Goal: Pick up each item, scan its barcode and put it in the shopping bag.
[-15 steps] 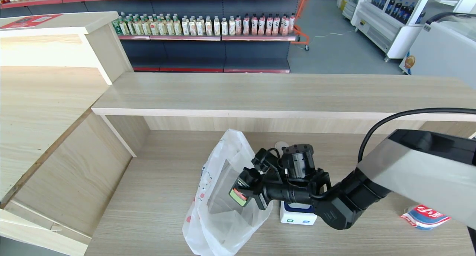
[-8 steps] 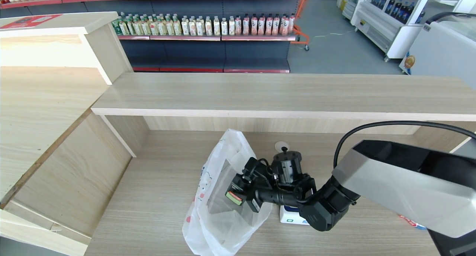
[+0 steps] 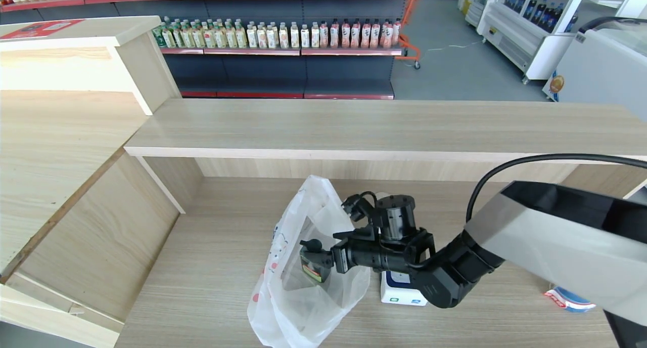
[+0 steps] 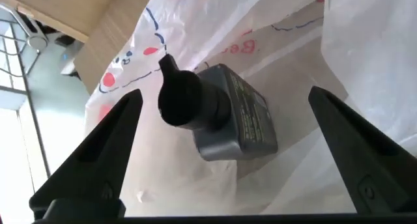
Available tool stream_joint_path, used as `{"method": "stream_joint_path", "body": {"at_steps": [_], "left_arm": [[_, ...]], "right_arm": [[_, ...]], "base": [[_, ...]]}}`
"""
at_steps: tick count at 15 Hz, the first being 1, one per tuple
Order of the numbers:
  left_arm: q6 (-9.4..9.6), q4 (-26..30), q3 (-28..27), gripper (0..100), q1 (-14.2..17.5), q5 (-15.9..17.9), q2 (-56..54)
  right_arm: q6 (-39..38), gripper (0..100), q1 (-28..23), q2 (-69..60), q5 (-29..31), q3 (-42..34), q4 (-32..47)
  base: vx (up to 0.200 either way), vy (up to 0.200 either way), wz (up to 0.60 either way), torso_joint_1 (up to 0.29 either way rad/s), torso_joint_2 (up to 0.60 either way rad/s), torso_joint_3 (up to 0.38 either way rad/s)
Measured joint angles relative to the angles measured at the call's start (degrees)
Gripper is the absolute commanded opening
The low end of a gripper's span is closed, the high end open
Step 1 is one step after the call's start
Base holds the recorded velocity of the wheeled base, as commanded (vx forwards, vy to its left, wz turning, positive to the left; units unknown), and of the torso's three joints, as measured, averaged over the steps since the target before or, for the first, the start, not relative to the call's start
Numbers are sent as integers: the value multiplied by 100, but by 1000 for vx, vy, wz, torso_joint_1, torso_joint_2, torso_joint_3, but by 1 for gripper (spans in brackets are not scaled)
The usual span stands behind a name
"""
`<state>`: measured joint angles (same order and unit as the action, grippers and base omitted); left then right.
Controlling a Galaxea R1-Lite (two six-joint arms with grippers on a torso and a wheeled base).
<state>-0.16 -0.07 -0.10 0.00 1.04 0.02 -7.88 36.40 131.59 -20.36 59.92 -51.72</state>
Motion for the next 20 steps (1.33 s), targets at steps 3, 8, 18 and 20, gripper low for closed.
{"method": "stream_joint_path", "body": {"at_steps": [3,8,18,20], "left_arm": [[0,0,0,100,0,0,0],[0,0,0,100,0,0,0],[0,0,0,100,0,-2,0],[0,0,0,100,0,-2,0]], "right_arm": [[-666,100,-283,-516,2,-232,468],[-1281,100,-769,-1646,-128,-1139,547],[-972,100,-2877,-4992,-296,-2640,2427],[-887,100,-3211,-5358,-235,-2776,2886]], "base": [[0,0,0,0,0,0],[0,0,0,0,0,0],[0,0,0,0,0,0],[0,0,0,0,0,0]]}}
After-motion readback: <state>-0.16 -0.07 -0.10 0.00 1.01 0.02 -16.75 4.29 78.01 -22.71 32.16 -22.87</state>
